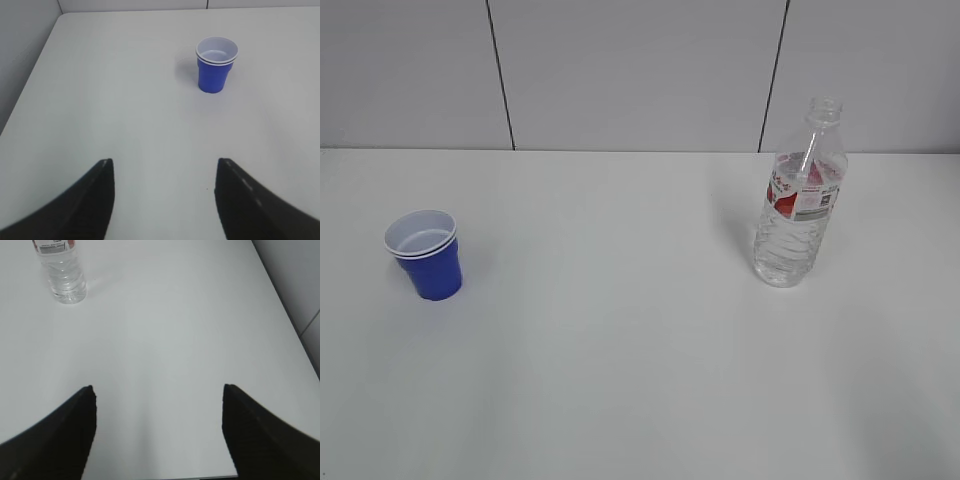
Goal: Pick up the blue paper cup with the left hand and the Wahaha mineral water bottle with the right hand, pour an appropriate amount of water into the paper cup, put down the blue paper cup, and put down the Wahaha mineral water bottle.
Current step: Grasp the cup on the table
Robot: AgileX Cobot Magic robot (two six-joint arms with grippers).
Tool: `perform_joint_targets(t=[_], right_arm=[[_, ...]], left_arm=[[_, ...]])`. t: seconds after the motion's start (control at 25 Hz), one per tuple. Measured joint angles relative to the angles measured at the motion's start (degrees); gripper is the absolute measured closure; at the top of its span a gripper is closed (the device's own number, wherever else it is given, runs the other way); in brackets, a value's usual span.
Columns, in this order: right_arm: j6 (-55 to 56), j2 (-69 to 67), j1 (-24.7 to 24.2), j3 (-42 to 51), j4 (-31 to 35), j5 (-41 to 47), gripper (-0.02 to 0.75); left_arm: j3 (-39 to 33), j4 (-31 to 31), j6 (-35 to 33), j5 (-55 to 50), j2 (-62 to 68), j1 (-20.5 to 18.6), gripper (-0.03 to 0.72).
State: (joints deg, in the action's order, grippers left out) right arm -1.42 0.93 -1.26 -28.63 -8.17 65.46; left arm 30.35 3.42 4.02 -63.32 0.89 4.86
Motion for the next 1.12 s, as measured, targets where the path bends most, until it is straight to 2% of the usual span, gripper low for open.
perform_joint_targets(t=[0.88, 1.12], right_arm=[[0.00, 0.00, 0.00, 0.00, 0.00, 0.00, 0.150], [0.00, 0.00, 0.00, 0.00, 0.00, 0.00, 0.150]], left_arm=[[0.00, 0.00, 0.00, 0.44, 0.00, 0.00, 0.209], [3.53, 0.22, 0.00, 9.79, 0.00, 0.00, 0.209]])
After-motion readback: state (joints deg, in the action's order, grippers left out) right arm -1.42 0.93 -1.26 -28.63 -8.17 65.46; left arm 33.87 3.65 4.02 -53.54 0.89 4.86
